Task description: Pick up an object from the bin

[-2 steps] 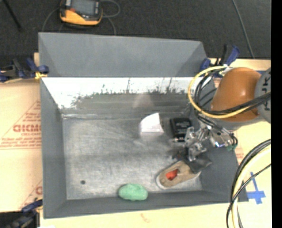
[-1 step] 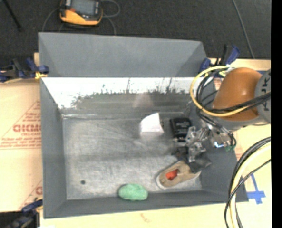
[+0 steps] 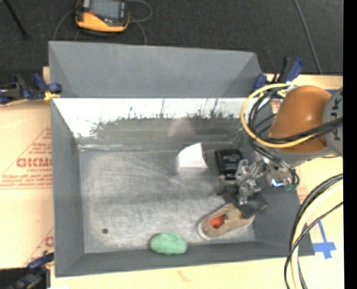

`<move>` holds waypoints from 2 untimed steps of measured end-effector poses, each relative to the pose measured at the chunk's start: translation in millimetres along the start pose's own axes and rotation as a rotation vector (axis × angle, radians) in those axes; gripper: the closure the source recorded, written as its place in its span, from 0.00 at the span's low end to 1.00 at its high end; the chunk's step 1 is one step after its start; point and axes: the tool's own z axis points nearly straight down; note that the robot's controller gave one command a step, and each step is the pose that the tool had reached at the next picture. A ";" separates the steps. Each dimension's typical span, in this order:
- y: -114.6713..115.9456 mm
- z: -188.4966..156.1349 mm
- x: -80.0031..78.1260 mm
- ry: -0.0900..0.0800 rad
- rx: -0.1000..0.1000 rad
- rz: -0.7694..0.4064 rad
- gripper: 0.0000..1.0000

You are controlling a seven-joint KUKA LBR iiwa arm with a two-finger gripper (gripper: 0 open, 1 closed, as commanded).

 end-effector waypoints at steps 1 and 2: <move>-0.1 -6.3 1.7 -0.006 0.005 -0.002 1.00; 0.0 -52.1 2.7 0.008 0.006 -0.018 1.00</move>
Offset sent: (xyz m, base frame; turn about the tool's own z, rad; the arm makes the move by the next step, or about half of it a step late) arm 0.0091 0.0057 0.2014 -0.0770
